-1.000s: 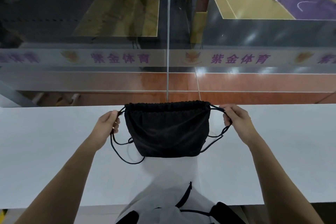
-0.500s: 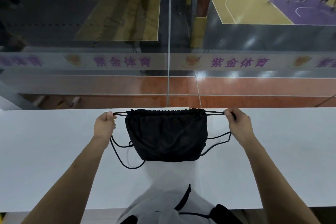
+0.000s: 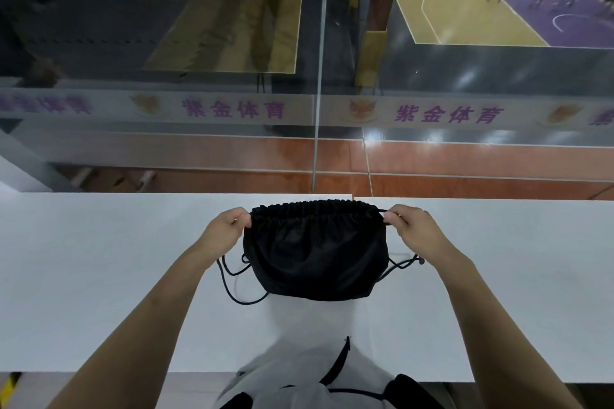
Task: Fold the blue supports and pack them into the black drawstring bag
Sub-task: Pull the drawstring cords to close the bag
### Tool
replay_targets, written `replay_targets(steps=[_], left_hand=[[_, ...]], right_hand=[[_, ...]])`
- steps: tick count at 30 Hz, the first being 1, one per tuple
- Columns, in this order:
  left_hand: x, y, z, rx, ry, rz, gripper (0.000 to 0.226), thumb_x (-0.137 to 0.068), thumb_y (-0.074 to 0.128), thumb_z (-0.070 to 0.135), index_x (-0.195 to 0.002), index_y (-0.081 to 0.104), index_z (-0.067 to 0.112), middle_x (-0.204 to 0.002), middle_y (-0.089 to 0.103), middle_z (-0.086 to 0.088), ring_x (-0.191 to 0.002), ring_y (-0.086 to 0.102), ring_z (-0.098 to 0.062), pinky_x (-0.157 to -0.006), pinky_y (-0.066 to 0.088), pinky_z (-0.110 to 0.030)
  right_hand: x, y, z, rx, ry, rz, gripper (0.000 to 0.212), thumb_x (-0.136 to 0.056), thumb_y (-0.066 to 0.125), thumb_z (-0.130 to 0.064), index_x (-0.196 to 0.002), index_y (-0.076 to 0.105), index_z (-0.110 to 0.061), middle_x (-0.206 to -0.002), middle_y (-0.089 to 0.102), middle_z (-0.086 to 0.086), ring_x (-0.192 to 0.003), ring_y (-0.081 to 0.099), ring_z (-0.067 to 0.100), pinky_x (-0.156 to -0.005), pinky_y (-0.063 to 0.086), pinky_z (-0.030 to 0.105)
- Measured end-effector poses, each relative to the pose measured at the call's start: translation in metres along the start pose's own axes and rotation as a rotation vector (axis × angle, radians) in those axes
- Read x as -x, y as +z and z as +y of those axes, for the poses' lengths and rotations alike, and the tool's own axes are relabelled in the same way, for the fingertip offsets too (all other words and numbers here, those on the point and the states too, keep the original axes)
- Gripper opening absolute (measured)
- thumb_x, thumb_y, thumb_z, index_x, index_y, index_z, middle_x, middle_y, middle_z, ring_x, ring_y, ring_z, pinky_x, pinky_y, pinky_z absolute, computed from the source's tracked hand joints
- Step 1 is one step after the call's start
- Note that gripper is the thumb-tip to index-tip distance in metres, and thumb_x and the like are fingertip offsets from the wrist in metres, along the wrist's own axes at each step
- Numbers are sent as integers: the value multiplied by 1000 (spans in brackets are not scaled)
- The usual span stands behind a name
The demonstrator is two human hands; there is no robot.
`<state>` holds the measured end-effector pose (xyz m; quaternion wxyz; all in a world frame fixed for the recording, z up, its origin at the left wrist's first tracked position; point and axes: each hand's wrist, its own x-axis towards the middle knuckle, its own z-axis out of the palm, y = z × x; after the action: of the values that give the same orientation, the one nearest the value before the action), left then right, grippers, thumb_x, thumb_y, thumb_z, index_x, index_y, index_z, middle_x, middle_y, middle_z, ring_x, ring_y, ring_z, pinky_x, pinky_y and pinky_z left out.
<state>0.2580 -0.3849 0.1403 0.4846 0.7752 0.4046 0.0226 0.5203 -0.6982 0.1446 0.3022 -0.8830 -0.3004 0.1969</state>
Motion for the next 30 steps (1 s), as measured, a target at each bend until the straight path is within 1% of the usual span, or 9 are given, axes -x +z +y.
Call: replay_targets(steps=[4,11,15,18,21,23,25,28,30], left_hand=[[-11,-18,-21,290,-130,269,27,-92,41,0,-75,55,14,-76,51,-2,-71,42,-24,-61,42,-30],[-3,-16,-8,104,-64,-94,37,-103,40,46,-94,68,24,-62,34,6,-55,26,-12,-48,21,-24],[-2,-10,-7,137,25,-185,33,-106,42,27,-86,61,10,-65,43,-2,-64,36,-20,-58,38,-32],[1,-10,-9,193,54,-248,37,-110,40,28,-94,65,6,-71,48,-3,-62,36,-16,-63,37,-28],[2,-3,1,157,-47,-206,44,-106,44,45,-100,67,7,-67,35,1,-60,25,-14,-52,22,-24],[1,1,5,47,-59,-141,43,-103,47,48,-89,67,13,-67,35,1,-61,29,-14,-50,23,-24],[2,2,6,75,-15,-149,36,-104,47,37,-81,58,12,-65,39,1,-59,32,-14,-51,28,-25],[7,6,10,199,34,-160,32,-108,41,22,-80,51,11,-63,44,1,-57,34,-15,-55,32,-26],[7,9,13,244,11,-108,34,-108,41,24,-76,44,15,-61,36,9,-57,27,-13,-52,26,-24]], right_hand=[[7,-15,15,74,34,123,25,-106,51,-24,-84,63,-20,-71,62,-8,-71,57,23,-61,37,17],[23,-10,-1,-275,114,-187,19,-101,59,-30,-88,63,-17,-70,70,5,-57,52,18,-63,44,35],[19,1,-8,-219,142,-219,25,-88,74,-52,-91,65,-29,-57,58,-7,-51,49,13,-52,40,24],[12,9,-12,-127,90,-119,23,-96,64,-50,-92,64,-27,-67,64,-6,-60,58,15,-62,47,30],[6,14,-15,-220,93,-138,18,-103,56,-21,-91,64,-10,-72,74,3,-62,67,19,-71,53,32],[5,14,-16,-250,77,-196,15,-102,55,-12,-94,68,-11,-83,75,-8,-66,64,12,-74,50,27],[6,13,-20,-248,75,-245,14,-101,57,-19,-94,67,-14,-77,71,-16,-65,57,9,-70,44,22],[8,17,-24,-244,115,-235,32,-102,54,-45,-91,67,-18,-66,59,-1,-61,50,13,-67,42,26],[7,16,-25,-242,108,-179,33,-104,51,-42,-84,66,-21,-67,54,-1,-60,45,14,-67,40,30]])
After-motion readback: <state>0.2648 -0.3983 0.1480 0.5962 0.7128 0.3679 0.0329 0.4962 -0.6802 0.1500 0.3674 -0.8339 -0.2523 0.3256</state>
